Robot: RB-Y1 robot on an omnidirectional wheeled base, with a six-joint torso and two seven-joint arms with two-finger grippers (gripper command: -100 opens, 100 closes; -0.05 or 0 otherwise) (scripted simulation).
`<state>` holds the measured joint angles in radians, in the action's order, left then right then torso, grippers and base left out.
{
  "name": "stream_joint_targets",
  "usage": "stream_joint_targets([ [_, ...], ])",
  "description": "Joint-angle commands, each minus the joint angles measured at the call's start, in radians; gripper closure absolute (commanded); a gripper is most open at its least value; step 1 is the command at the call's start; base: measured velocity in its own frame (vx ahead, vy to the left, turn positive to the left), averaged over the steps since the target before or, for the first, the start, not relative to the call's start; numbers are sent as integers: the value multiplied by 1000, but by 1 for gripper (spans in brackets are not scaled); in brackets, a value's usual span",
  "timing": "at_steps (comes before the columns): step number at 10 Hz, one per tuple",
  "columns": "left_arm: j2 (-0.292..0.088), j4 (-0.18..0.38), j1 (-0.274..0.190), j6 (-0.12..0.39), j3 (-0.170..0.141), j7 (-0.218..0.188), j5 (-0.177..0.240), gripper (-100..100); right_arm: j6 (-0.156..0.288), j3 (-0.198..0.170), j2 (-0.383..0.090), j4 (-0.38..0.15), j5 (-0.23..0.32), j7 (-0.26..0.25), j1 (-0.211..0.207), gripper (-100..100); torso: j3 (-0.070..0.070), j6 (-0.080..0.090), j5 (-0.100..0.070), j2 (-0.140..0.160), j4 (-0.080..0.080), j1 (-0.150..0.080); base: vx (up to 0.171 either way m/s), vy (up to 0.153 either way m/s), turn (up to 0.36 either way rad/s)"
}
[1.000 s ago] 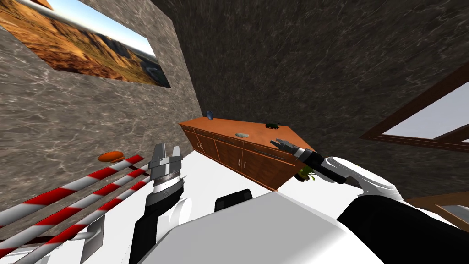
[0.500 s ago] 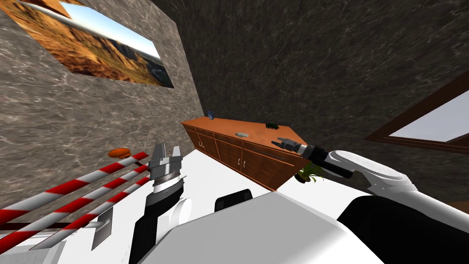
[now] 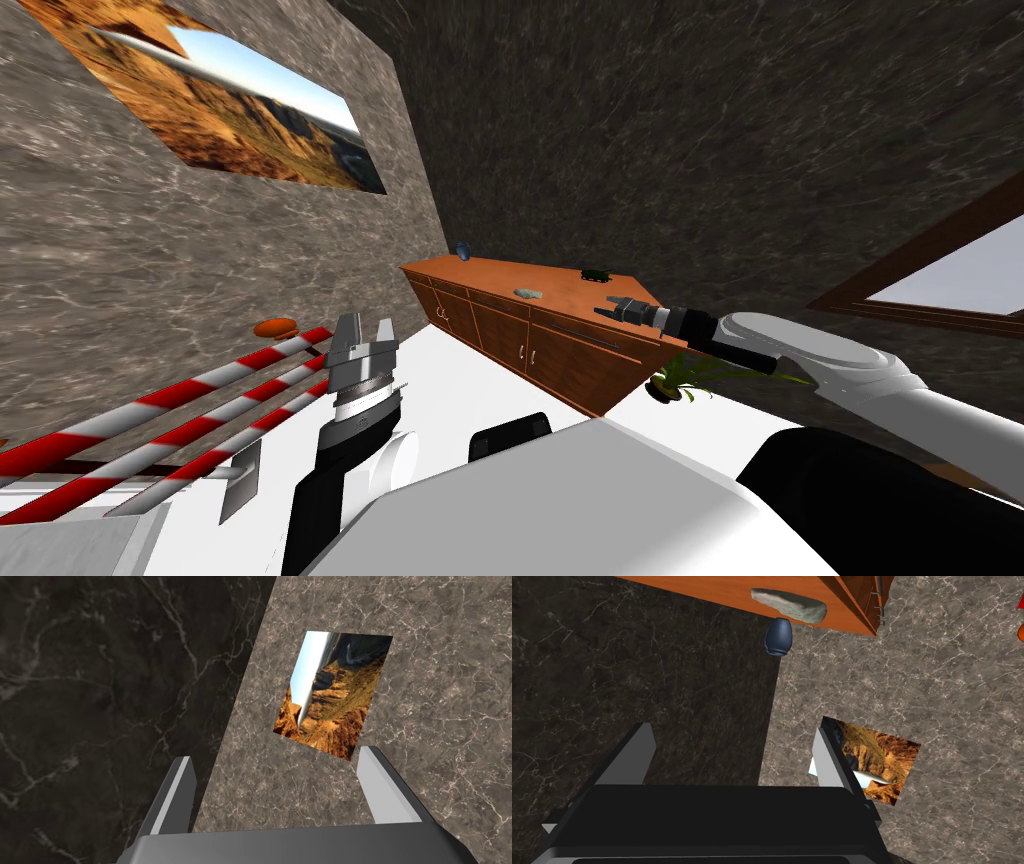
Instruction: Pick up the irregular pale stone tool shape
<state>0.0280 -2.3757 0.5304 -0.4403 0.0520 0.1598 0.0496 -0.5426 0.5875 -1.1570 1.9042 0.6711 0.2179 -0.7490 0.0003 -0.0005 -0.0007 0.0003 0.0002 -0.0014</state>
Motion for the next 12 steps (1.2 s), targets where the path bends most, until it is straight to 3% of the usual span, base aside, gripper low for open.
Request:
stream_joint_targets([
  [1, 0, 0, 0, 0, 0, 0, 0, 0, -7, 12, -50, -10, 21, 8, -8, -100, 0, 0, 0, 0, 0, 0, -26, -36, 67],
  [2, 0, 0, 0, 0, 0, 0, 0, 0, -7, 12, -59, -10, 21, 8, -8, -100, 0, 0, 0, 0, 0, 0, -11, -22, 0],
  [5, 0, 0, 0, 0, 0, 0, 0, 0, -38, 67, -158, -49, 109, 31, -50, -100, 0, 0, 0, -1, 0, -1, -22, -39, 103],
  [7, 0, 0, 0, 0, 0, 0, 0, 0, -38, 67, -209, -49, 109, 31, -50, -100, 0, 0, 0, 0, 0, -1, -12, -30, 22],
  [10, 0, 0, 0, 0, 0, 0, 0, 0, -72, 116, -305, -87, 195, 50, -93, -100, -1, 0, 0, -2, 0, 0, -5, -32, 112],
  [12, 0, 0, 0, 0, 0, 0, 0, 0, -72, 116, -354, -87, 195, 50, -93, -100, -1, 0, 0, -2, 0, 0, -3, -26, 32],
])
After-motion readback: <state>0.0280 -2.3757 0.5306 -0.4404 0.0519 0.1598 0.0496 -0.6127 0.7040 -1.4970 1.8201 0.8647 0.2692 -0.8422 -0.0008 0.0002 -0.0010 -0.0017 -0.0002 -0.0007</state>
